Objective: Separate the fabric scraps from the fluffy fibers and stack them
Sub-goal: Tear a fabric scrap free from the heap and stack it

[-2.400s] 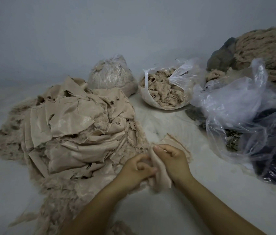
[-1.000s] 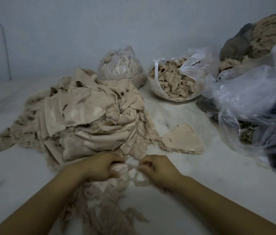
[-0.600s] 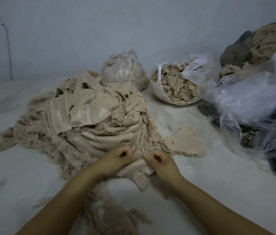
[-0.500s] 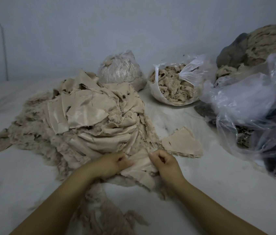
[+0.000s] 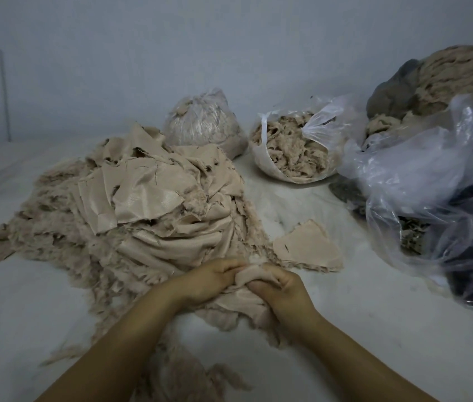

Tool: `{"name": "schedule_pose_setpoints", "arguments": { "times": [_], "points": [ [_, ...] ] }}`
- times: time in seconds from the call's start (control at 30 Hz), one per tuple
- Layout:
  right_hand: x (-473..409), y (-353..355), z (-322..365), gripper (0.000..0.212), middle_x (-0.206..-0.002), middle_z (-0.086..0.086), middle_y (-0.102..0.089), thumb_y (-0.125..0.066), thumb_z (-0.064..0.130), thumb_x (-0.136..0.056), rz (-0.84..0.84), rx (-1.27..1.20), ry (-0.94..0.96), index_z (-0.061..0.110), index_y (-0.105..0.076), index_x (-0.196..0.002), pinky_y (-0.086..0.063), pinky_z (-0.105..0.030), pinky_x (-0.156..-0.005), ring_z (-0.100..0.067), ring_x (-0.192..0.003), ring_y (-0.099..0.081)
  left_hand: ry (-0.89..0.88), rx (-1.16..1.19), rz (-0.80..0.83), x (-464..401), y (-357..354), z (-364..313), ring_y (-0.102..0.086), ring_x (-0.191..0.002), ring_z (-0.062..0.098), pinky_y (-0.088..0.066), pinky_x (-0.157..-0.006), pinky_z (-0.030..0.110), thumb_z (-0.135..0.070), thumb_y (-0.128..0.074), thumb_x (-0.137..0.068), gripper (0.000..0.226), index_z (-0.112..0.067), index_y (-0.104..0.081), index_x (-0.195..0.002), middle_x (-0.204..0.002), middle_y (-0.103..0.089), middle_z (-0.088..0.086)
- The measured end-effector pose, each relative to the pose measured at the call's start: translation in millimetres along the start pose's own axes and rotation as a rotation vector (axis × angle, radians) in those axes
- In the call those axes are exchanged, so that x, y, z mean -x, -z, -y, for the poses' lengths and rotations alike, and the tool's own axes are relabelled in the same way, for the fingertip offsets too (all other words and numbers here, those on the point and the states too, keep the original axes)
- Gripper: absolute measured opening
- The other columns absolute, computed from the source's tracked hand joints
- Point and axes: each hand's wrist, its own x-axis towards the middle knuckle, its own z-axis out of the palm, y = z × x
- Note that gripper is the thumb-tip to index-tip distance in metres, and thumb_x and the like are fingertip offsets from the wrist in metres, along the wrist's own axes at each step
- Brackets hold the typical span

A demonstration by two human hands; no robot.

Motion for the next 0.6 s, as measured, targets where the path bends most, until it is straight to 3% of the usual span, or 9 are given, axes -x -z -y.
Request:
{"name": "schedule_pose_setpoints", "arguments": {
  "times": [0.07, 0.1, 0.2, 0.27, 0.33, 0.47, 0.53, 0.6],
  "points": [
    [1, 3, -1, 0.034, -0.087, 0.011, -0.066, -0.066, -0.005, -0.082, -0.063, 0.03, 0.001, 0.023, -0.066, -0.101, -0.046, -0.01, -0.07, 0.003, -0.079, -0.061, 0.042, -0.019, 0.058, -4, 2, 3, -0.056, -0.085, 0.011, -0.046, -0.084, 0.029, -0.01, -0.045, -0.099, 0.023, -0.001, -0.065, -0.099, -0.092, -0.063, 0.003],
    [2, 5, -2, 0.03, -0.089, 0.01, -0.065, -0.069, -0.001, -0.082, -0.094, 0.044, -0.019, 0.021, -0.062, -0.102, -0.046, -0.01, -0.069, 0.001, -0.079, -0.061, 0.031, -0.021, 0.006, -6, 4, 4, -0.055, -0.08, 0.011, -0.046, -0.078, 0.028, -0.01, -0.045, -0.099, 0.023, -0.001, -0.065, -0.091, -0.085, -0.062, 0.002],
    [5, 9, -6, 0.017, -0.075, 0.016, -0.068, -0.068, 0.006, -0.085, -0.097, 0.065, -0.1, 0.02, -0.059, -0.087, -0.045, -0.007, -0.063, 0.0, -0.073, -0.062, -0.011, 0.157, -0.403, -14, 8, 7, -0.045, -0.067, 0.013, -0.038, -0.064, 0.028, -0.013, -0.044, -0.1, 0.029, -0.014, -0.051, -0.072, -0.068, -0.05, 0.0],
    [8, 9, -9, 0.019, -0.059, 0.021, -0.061, -0.067, 0.008, -0.087, -0.033, 0.122, -0.146, 0.02, -0.055, -0.078, -0.04, -0.008, -0.053, 0.006, -0.057, -0.055, -0.018, 0.328, -0.567, -20, 7, 5, -0.038, -0.061, 0.013, -0.032, -0.059, 0.03, -0.012, -0.043, -0.1, 0.032, -0.015, -0.045, -0.068, -0.062, -0.043, 0.0],
    [8, 8, -6, 0.019, -0.058, 0.017, -0.058, -0.072, 0.018, -0.085, 0.037, 0.101, -0.176, 0.015, -0.054, -0.077, -0.04, -0.013, -0.053, 0.002, -0.054, -0.052, -0.042, 0.238, -0.544, -22, 6, 3, -0.036, -0.055, 0.007, -0.032, -0.054, 0.024, -0.011, -0.044, -0.099, 0.033, -0.016, -0.043, -0.066, -0.059, -0.039, -0.004],
    [-2, 5, 6, 0.043, -0.075, -0.008, -0.06, -0.076, 0.041, -0.068, 0.012, -0.114, -0.233, 0.003, -0.061, -0.082, -0.044, -0.029, -0.065, -0.019, -0.071, -0.057, -0.119, -0.011, -0.301, -20, 3, -5, -0.039, -0.056, -0.002, -0.035, -0.057, 0.015, -0.009, -0.048, -0.097, 0.026, -0.012, -0.05, -0.071, -0.064, -0.045, -0.007],
    [-5, 0, 7, 0.019, -0.072, -0.004, -0.067, -0.076, 0.032, -0.076, -0.003, -0.155, -0.242, 0.014, -0.069, -0.072, -0.048, -0.025, -0.062, -0.015, -0.068, -0.062, -0.138, -0.052, -0.273, -21, -1, -6, -0.039, -0.06, 0.001, -0.035, -0.061, 0.02, -0.008, -0.048, -0.097, 0.023, -0.009, -0.052, -0.074, -0.066, -0.046, -0.004],
    [-6, -4, 5, 0.023, -0.062, 0.003, -0.064, -0.072, 0.018, -0.083, -0.063, -0.159, -0.254, 0.02, -0.067, -0.06, -0.047, -0.02, -0.055, -0.01, -0.06, -0.059, -0.116, -0.127, -0.403, -22, -2, -1, -0.04, -0.061, 0.002, -0.033, -0.064, 0.024, -0.007, -0.047, -0.097, 0.027, -0.015, -0.051, -0.072, -0.066, -0.047, -0.007]
  ]
}}
